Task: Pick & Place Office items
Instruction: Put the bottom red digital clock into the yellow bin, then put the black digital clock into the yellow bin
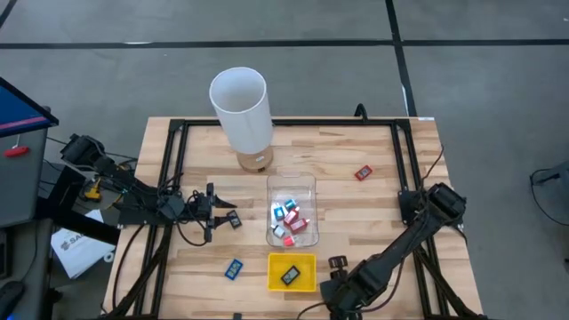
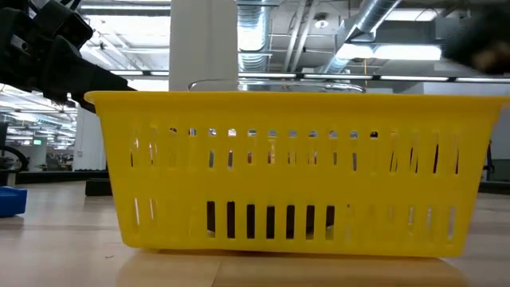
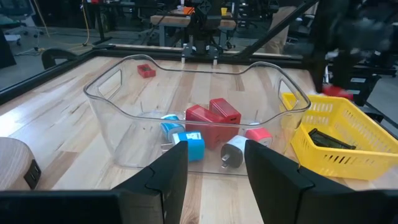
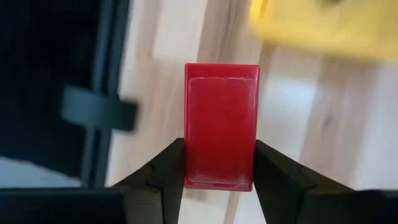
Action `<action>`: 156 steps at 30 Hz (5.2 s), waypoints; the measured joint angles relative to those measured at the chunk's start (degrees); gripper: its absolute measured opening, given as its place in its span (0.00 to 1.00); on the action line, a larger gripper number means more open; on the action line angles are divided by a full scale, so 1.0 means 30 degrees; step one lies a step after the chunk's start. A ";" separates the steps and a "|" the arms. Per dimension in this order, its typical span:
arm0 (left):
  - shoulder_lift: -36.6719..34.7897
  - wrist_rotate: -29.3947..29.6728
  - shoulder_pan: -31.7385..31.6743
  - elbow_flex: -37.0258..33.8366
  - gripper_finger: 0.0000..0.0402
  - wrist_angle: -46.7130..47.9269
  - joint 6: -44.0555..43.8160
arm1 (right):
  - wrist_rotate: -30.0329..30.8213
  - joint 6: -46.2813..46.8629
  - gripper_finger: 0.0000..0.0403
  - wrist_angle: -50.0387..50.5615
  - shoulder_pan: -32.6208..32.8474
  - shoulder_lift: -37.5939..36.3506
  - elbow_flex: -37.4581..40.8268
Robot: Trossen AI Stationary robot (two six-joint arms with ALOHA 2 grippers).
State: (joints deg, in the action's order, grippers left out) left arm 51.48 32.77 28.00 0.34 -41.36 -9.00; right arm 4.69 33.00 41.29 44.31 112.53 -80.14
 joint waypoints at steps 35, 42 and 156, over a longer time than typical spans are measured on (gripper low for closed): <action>0.0000 -0.0015 0.0009 0.0000 0.38 0.0073 -0.0100 | 0.1306 -0.7718 0.41 -0.0612 -0.4029 0.0387 -0.3518; 0.0000 -0.0015 0.0009 0.0000 0.38 0.0073 -0.0100 | 0.1155 -0.7626 0.45 -0.0625 -0.4044 0.0395 -0.3511; 1.1781 -1.2211 -0.1108 1.4458 0.39 1.6728 0.3618 | 1.2952 1.0611 0.49 1.3566 0.3432 -0.1412 -0.3511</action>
State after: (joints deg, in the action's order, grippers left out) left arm 86.83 -3.86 24.68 43.71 8.82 1.85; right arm 43.55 64.83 81.99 54.61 108.29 -90.67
